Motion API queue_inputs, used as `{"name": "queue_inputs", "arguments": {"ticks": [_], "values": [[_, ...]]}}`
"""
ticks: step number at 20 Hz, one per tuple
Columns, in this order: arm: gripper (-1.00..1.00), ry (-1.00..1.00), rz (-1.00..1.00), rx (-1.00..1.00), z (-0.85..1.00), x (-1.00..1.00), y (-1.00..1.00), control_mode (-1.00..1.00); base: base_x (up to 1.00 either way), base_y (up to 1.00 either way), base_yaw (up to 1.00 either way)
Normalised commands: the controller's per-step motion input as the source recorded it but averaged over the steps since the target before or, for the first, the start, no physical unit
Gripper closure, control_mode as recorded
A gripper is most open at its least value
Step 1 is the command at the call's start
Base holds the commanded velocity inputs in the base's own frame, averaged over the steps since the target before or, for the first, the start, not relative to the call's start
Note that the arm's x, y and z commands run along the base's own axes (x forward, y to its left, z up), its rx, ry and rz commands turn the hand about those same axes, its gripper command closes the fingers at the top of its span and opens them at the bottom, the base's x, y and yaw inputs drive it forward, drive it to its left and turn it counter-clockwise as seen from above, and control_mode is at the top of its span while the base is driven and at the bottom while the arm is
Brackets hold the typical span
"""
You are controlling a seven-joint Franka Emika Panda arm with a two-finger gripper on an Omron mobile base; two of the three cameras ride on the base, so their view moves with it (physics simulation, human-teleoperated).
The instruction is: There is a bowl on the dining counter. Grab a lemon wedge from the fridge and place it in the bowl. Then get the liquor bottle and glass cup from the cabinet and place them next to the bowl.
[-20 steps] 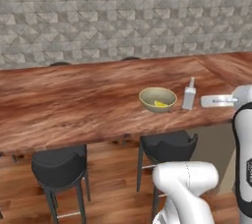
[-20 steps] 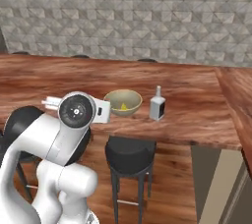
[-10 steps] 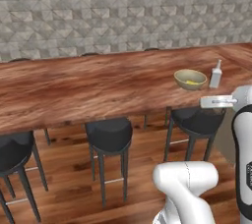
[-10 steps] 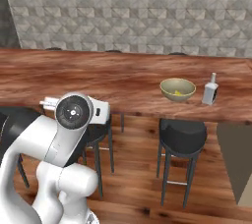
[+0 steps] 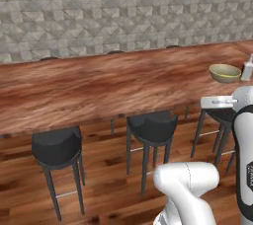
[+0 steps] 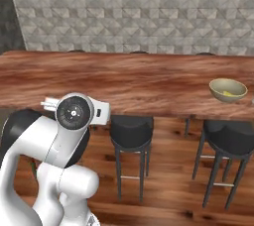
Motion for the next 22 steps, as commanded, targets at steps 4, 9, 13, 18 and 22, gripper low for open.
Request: {"name": "queue_inputs", "arguments": {"ticks": [4, 9, 13, 18, 22], "values": [[-1.0, 0.0, 0.0, 0.0, 0.0, 0.0, 0.0, 1.0, -0.01, 1.0, -0.13], [-1.0, 0.0, 0.0, 0.0, 0.0, 0.0, 0.0, 1.0, -0.06, 1.0, -0.1], [-1.0, 0.0, 0.0, 0.0, 0.0, 0.0, 0.0, 1.0, -0.05, 1.0, -0.09], [-1.0, 0.0, 0.0, 0.0, 0.0, 0.0, 0.0, 1.0, 0.0, 1.0, -0.09], [-1.0, 0.0, 0.0, 0.0, 0.0, 0.0, 0.0, 1.0, 0.0, 1.0, -0.1]]}}
